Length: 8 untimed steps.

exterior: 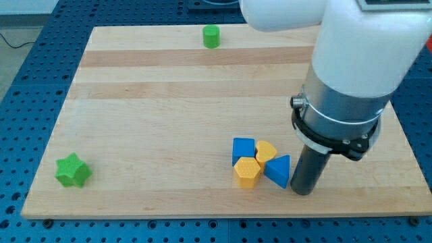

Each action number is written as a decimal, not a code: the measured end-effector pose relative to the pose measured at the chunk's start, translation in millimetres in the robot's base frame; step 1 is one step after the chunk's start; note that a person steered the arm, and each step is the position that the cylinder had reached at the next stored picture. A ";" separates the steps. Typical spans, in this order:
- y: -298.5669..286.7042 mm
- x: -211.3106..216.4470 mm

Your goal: Move your arm to the top right of the red circle

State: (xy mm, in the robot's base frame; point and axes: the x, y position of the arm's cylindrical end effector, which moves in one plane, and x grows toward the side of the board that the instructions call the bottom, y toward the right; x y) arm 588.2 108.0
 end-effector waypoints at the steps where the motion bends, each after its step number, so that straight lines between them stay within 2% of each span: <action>1: -13.1 0.0; 4: -17.0 17.3; 5: 60.8 15.4; 6: 170.4 -10.1; 7: 200.2 -40.3; 8: 200.2 -41.7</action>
State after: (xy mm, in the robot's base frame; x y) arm 546.6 308.1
